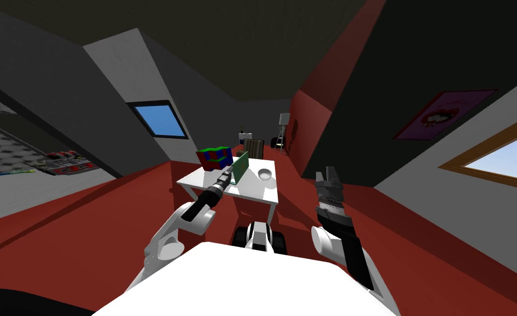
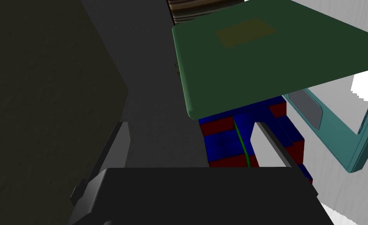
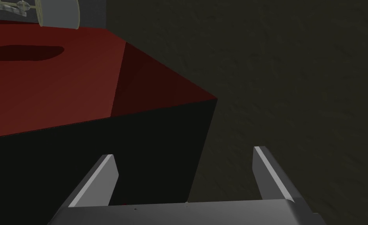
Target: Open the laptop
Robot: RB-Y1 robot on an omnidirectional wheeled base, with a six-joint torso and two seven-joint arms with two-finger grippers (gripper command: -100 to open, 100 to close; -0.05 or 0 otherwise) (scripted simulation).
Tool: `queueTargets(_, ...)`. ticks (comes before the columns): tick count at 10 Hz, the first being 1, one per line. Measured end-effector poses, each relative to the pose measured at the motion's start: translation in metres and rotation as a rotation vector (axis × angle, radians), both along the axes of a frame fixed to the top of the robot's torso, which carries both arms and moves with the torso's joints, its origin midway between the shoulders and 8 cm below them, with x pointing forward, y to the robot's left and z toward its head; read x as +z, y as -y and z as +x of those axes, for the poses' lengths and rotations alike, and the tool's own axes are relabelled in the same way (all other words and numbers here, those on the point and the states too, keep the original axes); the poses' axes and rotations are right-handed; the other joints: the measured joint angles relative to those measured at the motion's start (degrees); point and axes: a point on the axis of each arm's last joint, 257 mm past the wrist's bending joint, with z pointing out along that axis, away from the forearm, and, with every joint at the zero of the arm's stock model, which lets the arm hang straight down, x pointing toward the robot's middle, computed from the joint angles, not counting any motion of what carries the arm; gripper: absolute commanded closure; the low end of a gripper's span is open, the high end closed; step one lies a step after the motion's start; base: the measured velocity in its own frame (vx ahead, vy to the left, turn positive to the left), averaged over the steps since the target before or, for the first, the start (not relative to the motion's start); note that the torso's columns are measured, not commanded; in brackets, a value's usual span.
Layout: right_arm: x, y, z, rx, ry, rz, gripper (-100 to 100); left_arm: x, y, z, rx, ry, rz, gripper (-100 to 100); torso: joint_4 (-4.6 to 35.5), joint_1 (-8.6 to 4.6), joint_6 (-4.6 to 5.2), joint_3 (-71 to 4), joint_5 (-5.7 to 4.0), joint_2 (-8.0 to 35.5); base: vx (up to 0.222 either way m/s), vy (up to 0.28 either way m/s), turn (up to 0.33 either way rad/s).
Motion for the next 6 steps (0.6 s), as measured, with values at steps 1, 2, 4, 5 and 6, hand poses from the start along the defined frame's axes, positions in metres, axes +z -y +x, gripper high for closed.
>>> queueTargets(1,0.000,0.000,0.000,0.000,0.000,0.000,0,-0.004,-0.002,0.000,0.004,-0.017,0.006,-100,0.0,-0.02,-0.03,0.0,0.00,0.0,0.025,0.027,-0.080)
queueTargets(2,0.000,0.000,0.000,0.000,0.000,0.000,0,-0.006,-0.003,0.001,0.006,-0.032,0.017,-100,0.0,-0.03,0.00,0.0,-0.01,0.0,0.022,0.027,-0.041)
queueTargets(4,0.000,0.000,0.000,0.000,0.000,0.000,0,-0.012,-0.005,0.002,0.014,-0.066,0.034,-100,0.0,-0.03,-0.01,0.0,-0.01,0.0,0.024,0.024,-0.062)
queueTargets(5,0.000,0.000,0.000,0.000,0.000,0.000,0,-0.015,-0.007,0.001,0.019,-0.082,0.040,-100,0.0,-0.04,-0.02,0.0,-0.01,0.0,0.028,0.026,-0.102)
queueTargets(6,0.000,0.000,0.000,0.000,0.000,0.000,0,-0.017,-0.008,0.002,0.021,-0.098,0.052,-100,0.0,-0.02,0.00,0.0,-0.01,0.0,0.024,0.025,-0.043)
